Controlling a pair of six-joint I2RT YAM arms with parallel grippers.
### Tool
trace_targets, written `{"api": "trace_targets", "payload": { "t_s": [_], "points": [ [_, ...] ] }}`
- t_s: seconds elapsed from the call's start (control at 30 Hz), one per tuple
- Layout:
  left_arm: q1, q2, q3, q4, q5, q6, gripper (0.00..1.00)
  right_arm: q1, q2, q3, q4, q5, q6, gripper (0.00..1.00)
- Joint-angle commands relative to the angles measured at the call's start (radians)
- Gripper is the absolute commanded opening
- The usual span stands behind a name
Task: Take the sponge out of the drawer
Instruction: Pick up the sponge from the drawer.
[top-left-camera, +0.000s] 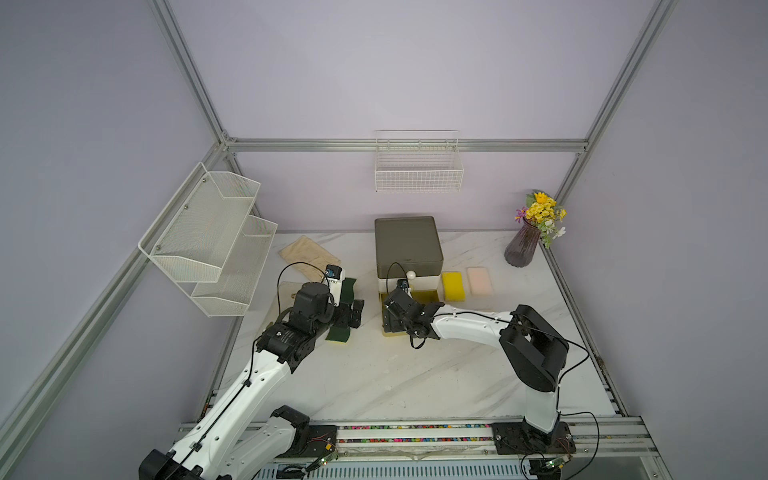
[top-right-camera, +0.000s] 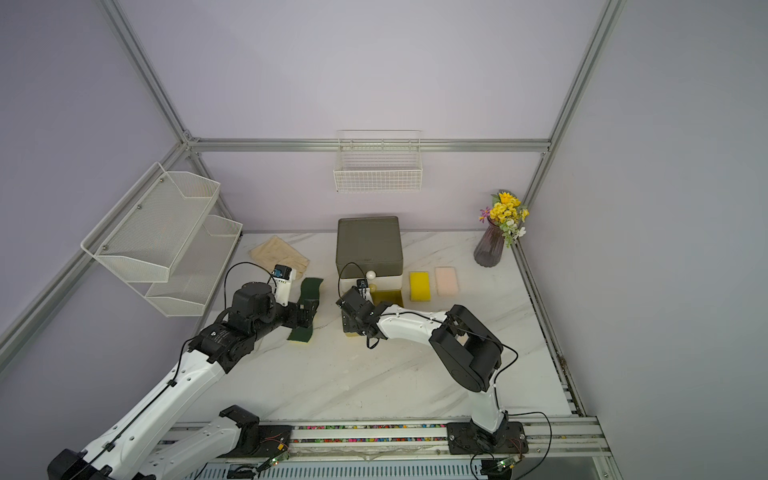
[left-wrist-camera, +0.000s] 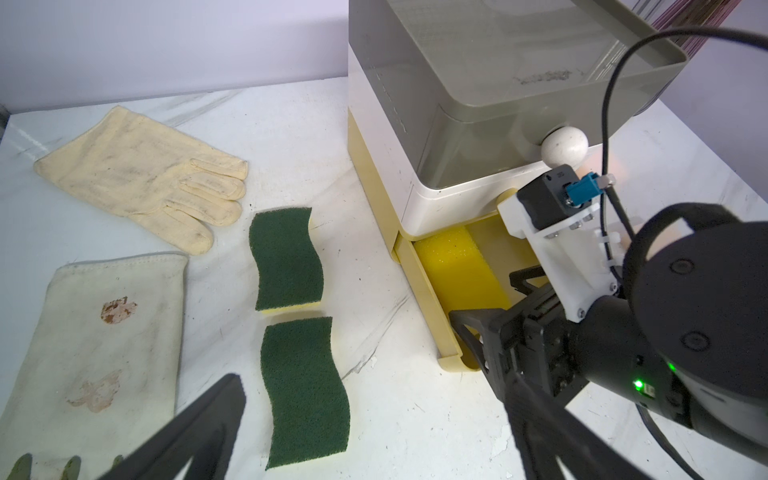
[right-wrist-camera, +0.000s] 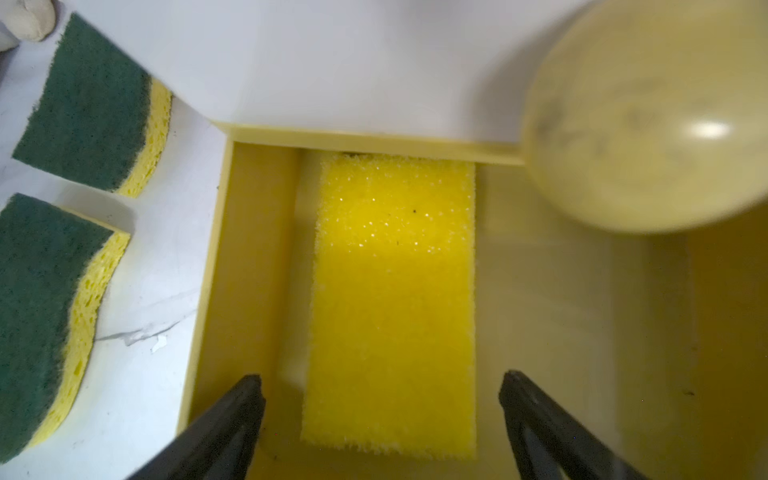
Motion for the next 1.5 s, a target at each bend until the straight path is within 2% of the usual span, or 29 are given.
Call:
{"api": "trace_targets", "payload": {
  "t_s": [0.0,0.53,0.87,1.1,1.47],
  "points": [
    [0.008,-0.016,-0.009,0.037,0.0,0.012,1.0,0.006,0.026,0.035,0.016,0.023,-0.006,0.93],
    [0.008,-0.017,-0.008,0.036,0.004,0.011,1.0,-0.014,0.107,0.066,0.004,0.049,-0.035,0.88],
    [0.01,-0.017,-0.006,0.038,0.004,0.015,1.0,-0.053,0.132,0.056,0.033,0.013,-0.06,0.84],
    [0.011,-0.011,-0.01,0.041,-0.007,0.015,1.0,-0.068,0.155,0.047,0.05,0.006,-0.066,0.76],
    [0.011,-0.037,-0.038,0.079,-0.039,0.024,1.0,-0.074,0.09,0.014,0.107,-0.021,-0.074,0.66]
  ]
}}
